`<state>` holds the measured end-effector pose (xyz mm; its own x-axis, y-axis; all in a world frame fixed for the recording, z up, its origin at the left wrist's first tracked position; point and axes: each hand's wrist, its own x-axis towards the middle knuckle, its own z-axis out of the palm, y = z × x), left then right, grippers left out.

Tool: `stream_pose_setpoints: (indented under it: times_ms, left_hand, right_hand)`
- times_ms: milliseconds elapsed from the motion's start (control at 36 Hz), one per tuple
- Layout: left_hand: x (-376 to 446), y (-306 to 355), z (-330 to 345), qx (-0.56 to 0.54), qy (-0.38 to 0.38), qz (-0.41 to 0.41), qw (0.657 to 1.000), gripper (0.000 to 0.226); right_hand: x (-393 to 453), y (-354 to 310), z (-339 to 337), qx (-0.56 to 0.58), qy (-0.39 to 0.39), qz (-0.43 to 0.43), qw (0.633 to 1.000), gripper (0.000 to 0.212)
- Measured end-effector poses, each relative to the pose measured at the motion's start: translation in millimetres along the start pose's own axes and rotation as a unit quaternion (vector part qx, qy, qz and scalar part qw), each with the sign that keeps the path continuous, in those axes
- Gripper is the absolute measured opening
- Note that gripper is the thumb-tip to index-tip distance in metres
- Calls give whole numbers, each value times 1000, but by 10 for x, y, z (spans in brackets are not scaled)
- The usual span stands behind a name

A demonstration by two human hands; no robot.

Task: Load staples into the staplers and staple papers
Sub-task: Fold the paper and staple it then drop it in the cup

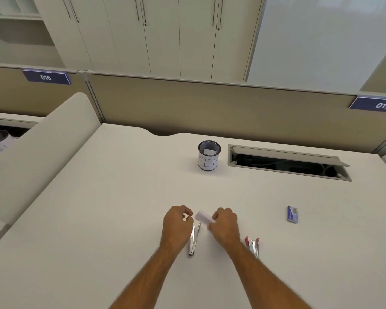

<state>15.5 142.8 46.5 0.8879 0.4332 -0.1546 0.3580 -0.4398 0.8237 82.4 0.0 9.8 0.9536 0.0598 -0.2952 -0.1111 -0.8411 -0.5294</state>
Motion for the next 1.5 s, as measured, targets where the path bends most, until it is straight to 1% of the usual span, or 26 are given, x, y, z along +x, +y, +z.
stream_pose_setpoints:
  times_ms: [83, 194, 278, 333, 389, 444, 500, 528, 611, 667, 722, 778, 861, 944, 1083, 1167, 1361, 1500]
  left_hand:
    - [-8, 48, 6, -8, -7, -6, 1000, 21]
    - [-6, 76, 10, -40, -18, -14, 999, 21]
    - [-8, 92, 2, -95, -26, -38, 994, 31]
    - [-14, 120, 5, -140, -46, -60, 987, 40]
    - [-14, 163, 16, -178, -71, -81, 978, 42]
    - [-17, 225, 44, -196, -81, -87, 973, 30]
    - [-35, 290, 70, -206, -80, -72, 973, 11]
    - [-53, 318, 84, -212, -78, -63, 972, 6]
    - [-107, 405, 129, -236, -70, -51, 968, 6]
    - [-150, 471, 163, -265, -74, -48, 960, 9]
    - [-189, 532, 191, -298, -81, -46, 950, 10]
    - [-225, 593, 221, -320, -86, -45, 942, 9]
    - [-263, 679, 260, -342, -84, -46, 935, 8]
    - [-283, 762, 289, -356, -77, -46, 930, 11]
    - [-310, 892, 329, -363, -84, -40, 927, 13]
    - [-318, 944, 330, -368, -87, -40, 925, 13]
    - [-300, 981, 313, -368, -79, -48, 925, 11]
    - [-281, 990, 303, -362, -75, -49, 928, 12]
  right_hand:
    - [-59, 31, -12, 72, -1, -5, 997, 17]
    - [-178, 52, -75, 191, -20, -8, 981, 23]
    - [-273, 37, -175, 257, -32, -11, 966, 33]
    - [-324, 38, -267, 286, -41, -14, 957, 38]
    - [-365, 39, -370, 306, -61, -21, 950, 40]
    - [-401, 54, -493, 323, -87, -30, 942, 42]
    - [-423, 66, -619, 334, -108, -34, 936, 42]
    - [-431, 79, -680, 342, -114, -34, 932, 43]
    - [-451, 121, -840, 399, -110, -26, 910, 49]
    - [-461, 154, -928, 459, -98, -10, 883, 51]
    - [-465, 184, -1001, 503, -90, 2, 860, 48]
    - [-470, 220, -1070, 529, -79, 6, 845, 44]
    - [-485, 249, -1143, 545, -55, 2, 837, 38]
    - [-510, 223, -1182, 538, -40, -6, 842, 35]
    - [-542, 160, -1228, 529, -18, -29, 848, 50]
    - [-545, 123, -1252, 521, 3, -41, 853, 51]
    - [-513, 139, -1288, 522, 19, -47, 852, 43]
    - [-498, 137, -1271, 524, 25, -33, 851, 29]
